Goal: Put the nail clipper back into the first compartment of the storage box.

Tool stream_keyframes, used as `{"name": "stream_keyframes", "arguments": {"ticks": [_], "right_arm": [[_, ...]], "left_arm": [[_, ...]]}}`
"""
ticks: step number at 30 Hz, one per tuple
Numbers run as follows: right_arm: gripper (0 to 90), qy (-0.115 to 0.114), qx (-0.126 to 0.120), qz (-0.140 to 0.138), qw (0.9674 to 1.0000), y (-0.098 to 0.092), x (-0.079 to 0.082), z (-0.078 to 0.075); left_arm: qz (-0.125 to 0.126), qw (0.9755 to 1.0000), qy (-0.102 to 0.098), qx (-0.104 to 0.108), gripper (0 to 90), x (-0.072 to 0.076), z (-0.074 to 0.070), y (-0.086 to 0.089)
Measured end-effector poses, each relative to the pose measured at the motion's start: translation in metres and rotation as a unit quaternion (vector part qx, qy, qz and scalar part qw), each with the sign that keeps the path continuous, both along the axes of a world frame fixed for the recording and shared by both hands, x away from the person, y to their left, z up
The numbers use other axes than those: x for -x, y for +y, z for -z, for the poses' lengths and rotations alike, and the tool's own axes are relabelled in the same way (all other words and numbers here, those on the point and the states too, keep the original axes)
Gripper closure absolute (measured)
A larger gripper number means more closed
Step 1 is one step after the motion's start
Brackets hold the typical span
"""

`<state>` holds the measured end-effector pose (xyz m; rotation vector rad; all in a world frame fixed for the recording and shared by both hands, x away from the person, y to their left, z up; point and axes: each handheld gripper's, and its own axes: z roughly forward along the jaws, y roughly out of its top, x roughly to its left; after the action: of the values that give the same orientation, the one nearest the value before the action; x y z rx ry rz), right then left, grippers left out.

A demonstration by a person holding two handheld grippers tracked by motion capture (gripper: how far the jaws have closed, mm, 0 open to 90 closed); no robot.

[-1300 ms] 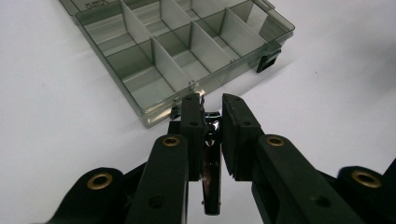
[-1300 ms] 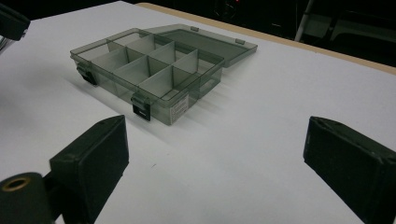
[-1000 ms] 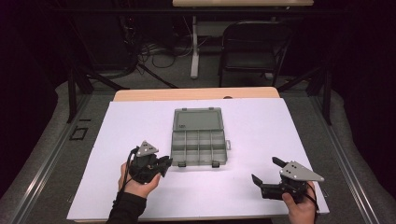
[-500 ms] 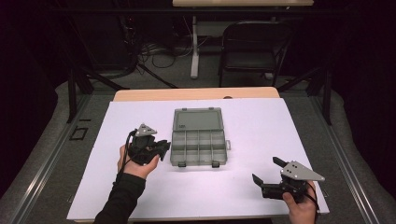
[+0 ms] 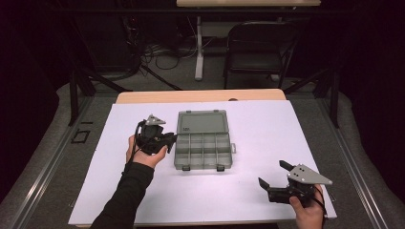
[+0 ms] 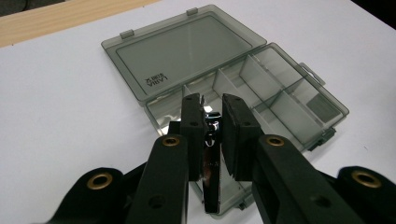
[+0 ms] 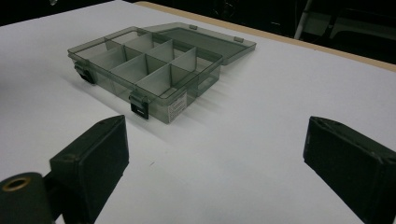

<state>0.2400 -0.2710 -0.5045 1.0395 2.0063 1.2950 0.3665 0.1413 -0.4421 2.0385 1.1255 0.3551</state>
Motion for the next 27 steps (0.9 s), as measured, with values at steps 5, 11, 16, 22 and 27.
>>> {"name": "stream_keyframes", "arguments": {"ticks": [5,11,16,22,27], "right_arm": [[6.7,0.000,0.002,-0.001,1.0000,0.000,0.000,0.000],[6.8,-0.001,-0.002,0.000,1.0000,0.000,-0.001,0.001],[6.8,-0.001,-0.001,0.000,1.0000,-0.001,-0.001,0.001],[6.8,-0.001,-0.001,-0.001,1.0000,0.000,-0.001,0.001],[6.8,-0.001,-0.002,0.000,1.0000,0.000,-0.001,0.002]], "left_arm": [[-0.002,1.0000,-0.008,-0.004,79.5,-0.011,0.003,-0.005],[0.001,0.9999,-0.010,-0.002,79.4,-0.021,0.007,-0.009],[0.004,0.9999,-0.010,-0.007,79.4,-0.027,0.012,-0.011],[0.009,0.9999,-0.007,-0.011,79.4,-0.032,0.016,-0.013],[0.011,0.9999,-0.005,-0.011,79.4,-0.036,0.021,-0.015]]}}
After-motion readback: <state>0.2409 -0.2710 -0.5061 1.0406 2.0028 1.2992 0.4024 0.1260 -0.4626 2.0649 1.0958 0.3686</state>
